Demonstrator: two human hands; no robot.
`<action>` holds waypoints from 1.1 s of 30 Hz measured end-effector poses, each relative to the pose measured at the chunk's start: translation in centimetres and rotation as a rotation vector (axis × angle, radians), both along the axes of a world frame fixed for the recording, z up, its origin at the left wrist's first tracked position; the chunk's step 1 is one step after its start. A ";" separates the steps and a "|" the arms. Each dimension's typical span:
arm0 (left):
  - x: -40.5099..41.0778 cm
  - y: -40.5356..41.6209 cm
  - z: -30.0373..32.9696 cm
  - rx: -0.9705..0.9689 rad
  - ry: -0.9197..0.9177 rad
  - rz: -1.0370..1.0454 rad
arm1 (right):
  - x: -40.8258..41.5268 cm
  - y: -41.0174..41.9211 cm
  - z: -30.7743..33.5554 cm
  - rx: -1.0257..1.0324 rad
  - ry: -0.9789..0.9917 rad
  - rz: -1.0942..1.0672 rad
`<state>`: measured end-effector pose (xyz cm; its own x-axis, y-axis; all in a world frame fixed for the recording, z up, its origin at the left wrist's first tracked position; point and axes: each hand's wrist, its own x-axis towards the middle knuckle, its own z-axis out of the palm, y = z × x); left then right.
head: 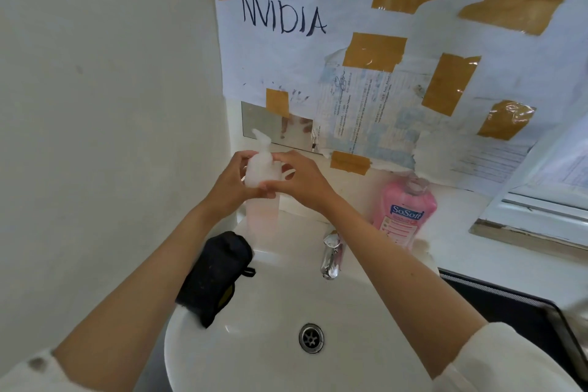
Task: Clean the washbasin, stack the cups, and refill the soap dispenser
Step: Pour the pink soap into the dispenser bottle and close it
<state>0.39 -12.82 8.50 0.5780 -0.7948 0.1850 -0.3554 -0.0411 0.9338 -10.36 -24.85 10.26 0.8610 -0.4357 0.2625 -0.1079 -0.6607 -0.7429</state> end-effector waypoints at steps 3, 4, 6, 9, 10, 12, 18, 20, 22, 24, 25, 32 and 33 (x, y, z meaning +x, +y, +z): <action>0.9 -0.9 -0.6 0.098 -0.018 -0.054 | 0.2 -0.3 -1.0 -0.060 0.005 -0.046; 1.1 -1.1 -0.8 0.117 -0.011 -0.073 | 0.3 -0.4 -1.2 -0.085 0.017 -0.057; 1.5 -1.7 -1.2 0.145 0.002 -0.106 | 0.5 -0.7 -1.7 -0.109 0.034 -0.083; 2.1 -2.8 -1.8 0.162 0.010 -0.122 | 0.8 -1.3 -2.2 -0.087 0.053 -0.105; 2.2 -3.0 -2.1 0.162 0.019 -0.123 | 0.8 -1.5 -2.4 -0.075 0.061 -0.107; 2.5 -3.6 -2.7 0.162 0.042 -0.132 | 0.9 -1.8 -2.7 -0.049 0.074 -0.109; 3.4 -4.8 -4.7 0.182 0.062 -0.147 | 1.2 -2.7 -3.9 0.004 0.117 -0.113; 3.5 -5.0 -5.2 0.190 0.068 -0.147 | 1.3 -3.0 -4.2 0.028 0.128 -0.109; 3.7 -5.2 -5.5 0.191 0.077 -0.141 | 1.4 -3.1 -4.4 0.051 0.128 -0.103; 4.0 -5.4 -5.6 0.188 0.085 -0.136 | 1.6 -3.2 -4.3 0.073 0.130 -0.096; 4.1 -5.4 -5.6 0.186 0.092 -0.136 | 1.7 -3.3 -4.3 0.083 0.132 -0.093; 4.5 -5.6 -5.8 0.211 0.095 -0.145 | 2.2 -3.1 -3.9 0.124 0.105 -0.119; 4.5 -5.6 -5.8 0.221 0.087 -0.152 | 2.3 -2.9 -3.8 0.144 0.063 -0.137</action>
<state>4.88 -18.41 2.71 0.4547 -0.8893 -0.0479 -0.2918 -0.1996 0.9354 -8.02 -27.77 6.49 0.8039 -0.5788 0.1370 -0.2383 -0.5245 -0.8174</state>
